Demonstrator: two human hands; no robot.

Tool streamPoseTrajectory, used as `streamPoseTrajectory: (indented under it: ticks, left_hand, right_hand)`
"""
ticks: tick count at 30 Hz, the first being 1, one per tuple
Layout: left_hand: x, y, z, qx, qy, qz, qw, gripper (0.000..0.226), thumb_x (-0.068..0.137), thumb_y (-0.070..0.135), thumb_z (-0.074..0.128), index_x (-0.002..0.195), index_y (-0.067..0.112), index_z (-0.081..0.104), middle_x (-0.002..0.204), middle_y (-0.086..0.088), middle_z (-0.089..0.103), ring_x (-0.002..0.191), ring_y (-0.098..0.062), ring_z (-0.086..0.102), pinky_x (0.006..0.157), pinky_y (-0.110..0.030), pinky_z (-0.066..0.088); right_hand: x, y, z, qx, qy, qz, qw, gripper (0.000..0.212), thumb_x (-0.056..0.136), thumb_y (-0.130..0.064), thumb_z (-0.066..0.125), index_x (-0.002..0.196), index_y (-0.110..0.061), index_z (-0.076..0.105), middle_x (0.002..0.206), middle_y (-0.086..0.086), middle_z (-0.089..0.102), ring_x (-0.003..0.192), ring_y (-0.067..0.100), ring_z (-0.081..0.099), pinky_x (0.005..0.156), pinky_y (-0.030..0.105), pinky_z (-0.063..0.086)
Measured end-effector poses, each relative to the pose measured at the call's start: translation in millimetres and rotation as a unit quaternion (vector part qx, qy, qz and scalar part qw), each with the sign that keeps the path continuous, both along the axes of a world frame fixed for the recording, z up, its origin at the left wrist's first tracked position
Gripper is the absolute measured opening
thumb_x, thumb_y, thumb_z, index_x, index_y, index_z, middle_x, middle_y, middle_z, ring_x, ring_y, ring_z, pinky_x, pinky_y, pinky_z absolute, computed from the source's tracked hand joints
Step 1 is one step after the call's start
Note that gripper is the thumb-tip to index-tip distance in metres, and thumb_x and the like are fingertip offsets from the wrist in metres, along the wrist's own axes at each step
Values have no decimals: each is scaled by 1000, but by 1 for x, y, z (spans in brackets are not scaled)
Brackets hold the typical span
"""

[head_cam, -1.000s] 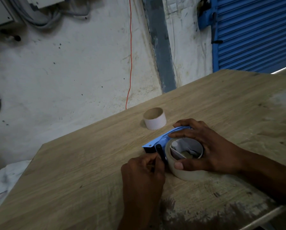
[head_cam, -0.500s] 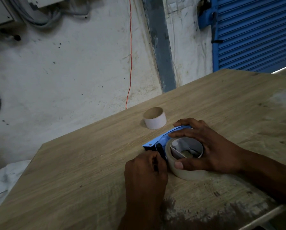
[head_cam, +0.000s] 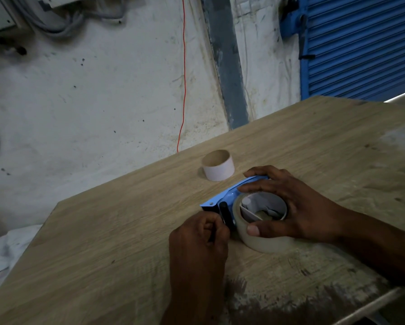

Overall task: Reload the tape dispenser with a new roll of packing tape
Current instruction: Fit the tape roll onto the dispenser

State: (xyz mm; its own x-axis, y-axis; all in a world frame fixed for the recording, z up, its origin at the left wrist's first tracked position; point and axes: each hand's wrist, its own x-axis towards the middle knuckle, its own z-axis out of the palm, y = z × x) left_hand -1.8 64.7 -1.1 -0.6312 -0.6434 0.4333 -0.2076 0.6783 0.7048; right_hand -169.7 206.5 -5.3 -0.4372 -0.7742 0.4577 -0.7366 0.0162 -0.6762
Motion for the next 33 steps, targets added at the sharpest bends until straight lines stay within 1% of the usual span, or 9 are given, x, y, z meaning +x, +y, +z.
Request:
streamPoseTrajectory:
  ticks: [2, 6, 11, 13, 17, 21, 25, 29, 33]
  left_hand:
    - [0, -4, -3, 12, 6, 10, 1000, 14, 87, 27, 70, 73, 31, 69, 63, 13, 70, 55, -7, 67, 61, -46, 60]
    - [3, -9, -5, 76, 18, 18, 997, 10, 82, 22, 81, 85, 30, 76, 67, 16, 74, 60, -3, 71, 65, -44, 64]
    - [2, -9, -2, 139, 39, 0, 989, 22, 73, 27, 92, 90, 25, 79, 74, 8, 77, 63, -6, 73, 61, -41, 64]
    - [0, -11, -1, 128, 43, -9, 991, 15, 77, 26, 89, 88, 25, 80, 72, 4, 77, 62, -10, 72, 57, -39, 62]
    - [-5, -15, -1, 83, 41, -18, 996, 6, 85, 23, 84, 80, 25, 81, 68, 5, 74, 55, -7, 68, 50, -22, 51]
    - [-8, -18, -7, -38, 29, 1, 999, 14, 89, 28, 79, 77, 29, 74, 73, 14, 70, 65, -3, 66, 64, -25, 51]
    - [-9, -11, -8, -104, 31, 20, 994, 21, 88, 22, 72, 73, 29, 59, 74, 12, 62, 68, -7, 59, 62, -33, 49]
    - [-2, -16, -8, -121, 16, 28, 992, 27, 84, 12, 73, 72, 28, 55, 71, 11, 58, 67, -6, 57, 63, -33, 47]
    - [10, -25, -7, -131, -3, -1, 991, 14, 86, 23, 68, 75, 27, 60, 71, 11, 61, 69, -7, 59, 63, -27, 45]
  right_hand:
    - [0, 0, 0, -2, -2, 2, 1000, 77, 55, -88, 71, 124, -55, 61, 140, -34, 43, 134, -2, 41, 105, 20, 38]
    - [0, 0, 0, 0, -8, 3, 1000, 77, 54, -89, 70, 123, -57, 60, 140, -34, 42, 135, -1, 41, 106, 23, 40]
    - [-1, 0, 0, -1, -4, 5, 1000, 79, 54, -89, 70, 125, -55, 60, 141, -34, 41, 136, -1, 40, 107, 24, 40]
    - [-1, 0, -1, 0, -3, 4, 1000, 80, 54, -89, 70, 126, -53, 61, 143, -32, 41, 137, 0, 40, 108, 26, 40]
    - [-1, 0, -1, 6, -2, 0, 1000, 83, 53, -91, 69, 125, -50, 63, 143, -33, 40, 137, -2, 38, 107, 20, 38]
    - [-2, 0, -1, 10, 0, 1, 1000, 80, 54, -87, 72, 125, -51, 63, 144, -31, 40, 137, -3, 38, 104, 17, 37]
    - [-3, 0, -2, 15, -6, -5, 1000, 82, 53, -89, 70, 125, -50, 64, 144, -31, 40, 137, -3, 38, 105, 17, 37]
    - [-4, -1, 1, 21, -22, 2, 1000, 81, 51, -90, 70, 121, -50, 66, 143, -30, 43, 135, -2, 42, 106, 20, 40]
    - [-6, -1, 3, 28, -37, 25, 999, 76, 54, -82, 77, 122, -48, 68, 147, -28, 44, 135, -2, 45, 107, 25, 43]
